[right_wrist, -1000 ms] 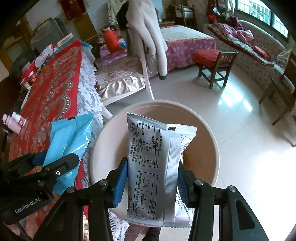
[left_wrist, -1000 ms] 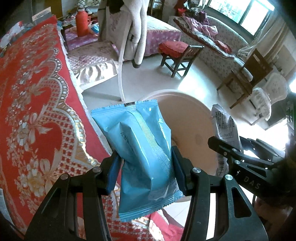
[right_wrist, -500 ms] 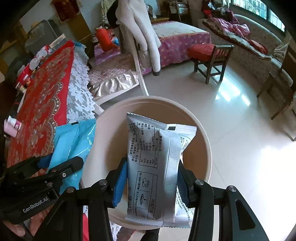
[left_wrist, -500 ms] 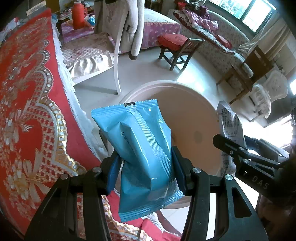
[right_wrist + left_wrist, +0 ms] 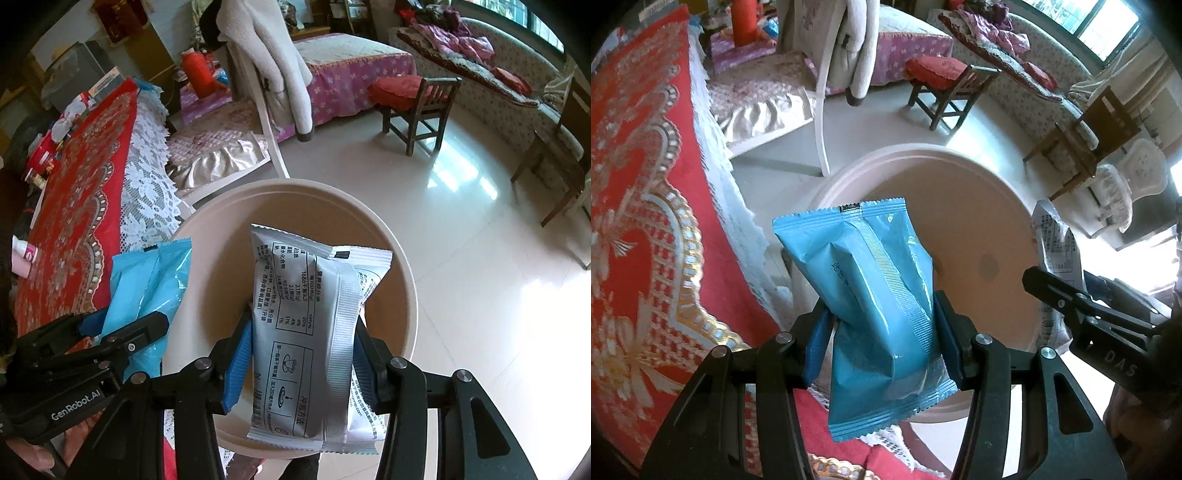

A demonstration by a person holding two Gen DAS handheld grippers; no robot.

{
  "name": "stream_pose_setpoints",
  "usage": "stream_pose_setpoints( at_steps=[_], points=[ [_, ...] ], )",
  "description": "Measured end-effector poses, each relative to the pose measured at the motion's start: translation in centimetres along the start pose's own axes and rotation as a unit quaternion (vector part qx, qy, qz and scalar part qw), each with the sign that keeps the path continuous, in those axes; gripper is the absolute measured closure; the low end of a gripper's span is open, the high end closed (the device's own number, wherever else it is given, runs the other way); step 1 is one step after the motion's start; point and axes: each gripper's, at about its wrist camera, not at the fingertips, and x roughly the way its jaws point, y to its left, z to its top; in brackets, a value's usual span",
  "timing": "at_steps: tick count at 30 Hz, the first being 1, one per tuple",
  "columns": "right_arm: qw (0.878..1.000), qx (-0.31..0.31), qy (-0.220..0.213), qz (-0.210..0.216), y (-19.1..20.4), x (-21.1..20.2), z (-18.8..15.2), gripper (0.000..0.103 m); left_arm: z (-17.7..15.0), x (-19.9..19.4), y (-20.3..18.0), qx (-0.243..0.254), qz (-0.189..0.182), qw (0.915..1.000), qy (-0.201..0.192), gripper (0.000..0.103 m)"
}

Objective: Collect trash
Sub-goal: 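Carry the blue packet and white wrapper in both grippers over the beige bin, then open both grippers over the beige bin to drop the items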

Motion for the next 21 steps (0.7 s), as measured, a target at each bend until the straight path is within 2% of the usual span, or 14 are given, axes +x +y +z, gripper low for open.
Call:
stream_pose_setpoints(
  at_steps=[13,21],
  points=[
    [1.0,0.013,0.009,0.001,-0.8,0.8,0.4,0.052,0.3,1.0,0.6,-0.026,-0.038,0.9988,0.019,0.049],
    [1.0,0.018,0.016,0.007,-0.9,0.9,0.7,0.052,0.2,0.3,1.4,-0.047,-0.065,0.9967,0.014,0.036]
  ],
)
